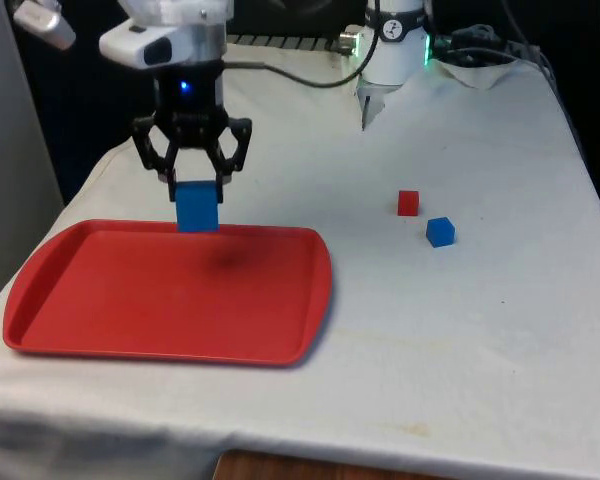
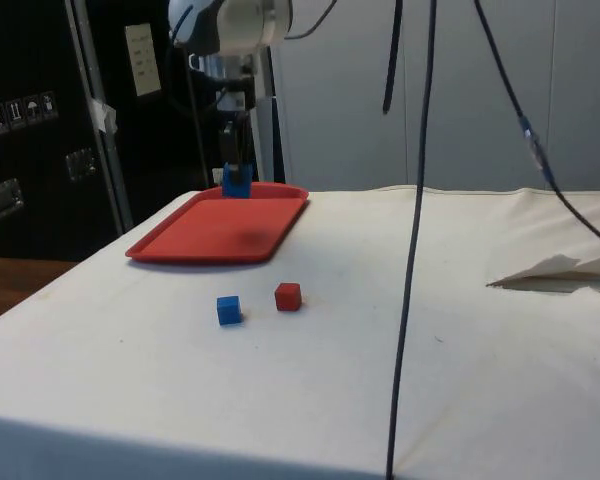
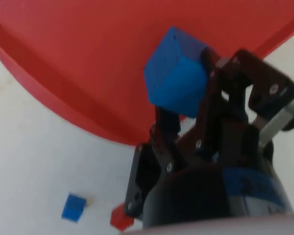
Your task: Pick up the largest block and place it onto the tray.
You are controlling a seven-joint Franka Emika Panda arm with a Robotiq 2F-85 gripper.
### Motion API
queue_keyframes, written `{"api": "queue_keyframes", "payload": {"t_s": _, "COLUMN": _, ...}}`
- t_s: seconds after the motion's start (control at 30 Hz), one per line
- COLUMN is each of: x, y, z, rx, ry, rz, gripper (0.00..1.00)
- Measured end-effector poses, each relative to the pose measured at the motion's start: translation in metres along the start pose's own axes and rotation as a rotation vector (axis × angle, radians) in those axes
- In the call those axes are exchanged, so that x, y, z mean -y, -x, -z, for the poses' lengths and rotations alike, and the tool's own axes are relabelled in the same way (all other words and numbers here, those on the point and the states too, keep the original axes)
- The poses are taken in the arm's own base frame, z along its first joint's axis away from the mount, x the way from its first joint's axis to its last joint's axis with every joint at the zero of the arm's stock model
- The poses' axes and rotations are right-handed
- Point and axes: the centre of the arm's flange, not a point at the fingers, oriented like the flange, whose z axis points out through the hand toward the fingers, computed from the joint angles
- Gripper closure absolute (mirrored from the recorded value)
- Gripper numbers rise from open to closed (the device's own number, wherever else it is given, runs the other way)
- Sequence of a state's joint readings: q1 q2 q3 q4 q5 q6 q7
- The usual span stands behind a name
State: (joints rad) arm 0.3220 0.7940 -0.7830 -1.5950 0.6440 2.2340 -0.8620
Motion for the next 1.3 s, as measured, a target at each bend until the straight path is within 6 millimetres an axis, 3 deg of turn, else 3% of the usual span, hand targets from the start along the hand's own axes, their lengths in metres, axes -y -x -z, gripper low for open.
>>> {"api": "queue_keyframes", "payload": {"t_s": 0.33, "x": -0.011, "y": -0.015, "z": -0.041, "rx": -0.01, "ry": 0.013, "rz": -0.008, "gripper": 0.97}}
{"api": "queue_keyframes", "payload": {"t_s": 0.6, "x": -0.013, "y": -0.021, "z": -0.059, "rx": -0.001, "ry": 0.002, "rz": -0.01, "gripper": 0.97}}
{"api": "queue_keyframes", "payload": {"t_s": 0.73, "x": -0.015, "y": -0.021, "z": -0.058, "rx": -0.001, "ry": 0.005, "rz": -0.011, "gripper": 0.95}}
{"api": "queue_keyframes", "payload": {"t_s": 0.83, "x": -0.016, "y": -0.021, "z": -0.055, "rx": -0.002, "ry": 0.006, "rz": -0.012, "gripper": 0.71}}
{"api": "queue_keyframes", "payload": {"t_s": 0.87, "x": -0.016, "y": -0.021, "z": -0.055, "rx": -0.003, "ry": 0.007, "rz": -0.012, "gripper": 0.51}}
{"api": "queue_keyframes", "payload": {"t_s": 1.03, "x": -0.016, "y": -0.021, "z": -0.054, "rx": -0.003, "ry": 0.008, "rz": -0.013, "gripper": 0.01}}
{"api": "queue_keyframes", "payload": {"t_s": 1.3, "x": -0.016, "y": -0.021, "z": -0.054, "rx": -0.003, "ry": 0.009, "rz": -0.013, "gripper": 0.0}}
